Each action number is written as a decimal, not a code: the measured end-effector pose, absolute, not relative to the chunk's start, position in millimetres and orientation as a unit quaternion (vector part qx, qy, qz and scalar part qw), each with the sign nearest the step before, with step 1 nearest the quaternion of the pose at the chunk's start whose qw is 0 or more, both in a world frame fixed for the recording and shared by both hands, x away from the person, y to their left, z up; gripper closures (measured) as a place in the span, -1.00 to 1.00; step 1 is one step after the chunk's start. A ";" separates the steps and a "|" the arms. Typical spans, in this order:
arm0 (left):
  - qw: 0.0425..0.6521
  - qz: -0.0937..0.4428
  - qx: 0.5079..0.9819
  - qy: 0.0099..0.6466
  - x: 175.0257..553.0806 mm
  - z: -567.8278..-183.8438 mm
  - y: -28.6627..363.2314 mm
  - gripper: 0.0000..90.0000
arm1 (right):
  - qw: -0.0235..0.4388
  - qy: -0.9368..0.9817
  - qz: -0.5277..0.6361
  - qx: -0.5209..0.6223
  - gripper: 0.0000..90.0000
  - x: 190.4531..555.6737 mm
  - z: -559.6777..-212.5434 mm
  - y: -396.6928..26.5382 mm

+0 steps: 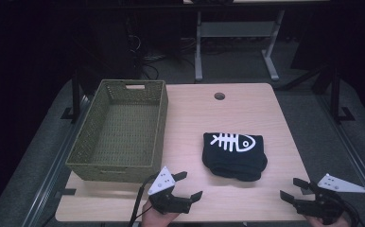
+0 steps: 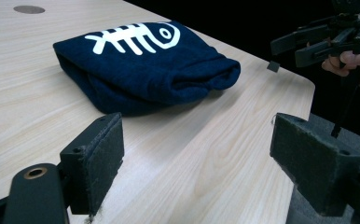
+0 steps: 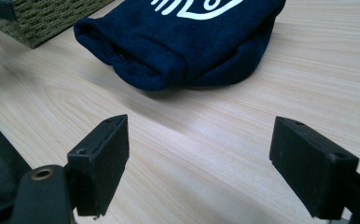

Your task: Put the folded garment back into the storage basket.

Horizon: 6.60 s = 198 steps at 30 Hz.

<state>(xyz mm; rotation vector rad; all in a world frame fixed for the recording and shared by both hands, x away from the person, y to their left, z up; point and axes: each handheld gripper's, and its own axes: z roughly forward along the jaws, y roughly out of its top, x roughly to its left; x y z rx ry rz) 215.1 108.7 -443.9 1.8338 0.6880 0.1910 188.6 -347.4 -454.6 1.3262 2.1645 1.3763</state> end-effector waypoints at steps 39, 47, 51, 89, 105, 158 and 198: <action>0.533 0.074 0.780 0.319 287.0 -425.4 56.3 -0.62 | 0.106 0.772 0.448 0.437 -0.58 257.9 -416.8 -324.2; 0.522 0.076 0.776 0.345 302.6 -430.0 57.1 -0.62 | 0.099 0.779 0.441 0.435 -0.58 272.1 -413.3 -317.7; 0.508 0.072 0.780 0.359 312.3 -434.6 52.4 -0.62 | 0.093 0.779 0.440 0.437 -0.57 281.2 -412.4 -312.9; 0.449 -0.003 0.766 0.460 359.1 -475.3 36.3 -0.35 | 0.038 0.774 0.364 0.517 -0.27 341.6 -457.4 -294.3; 0.447 -0.014 0.776 0.444 359.3 -476.4 34.2 -0.02 | 0.025 0.761 0.367 0.535 -0.01 343.0 -465.8 -300.9; 0.504 0.013 0.771 0.390 332.0 -398.6 57.0 0.53 | 0.042 0.763 0.441 0.472 0.58 310.8 -392.4 -284.3; 0.529 0.035 0.752 0.391 326.6 -336.7 126.5 0.53 | 0.034 0.768 0.489 0.413 0.58 318.8 -328.8 -227.7</action>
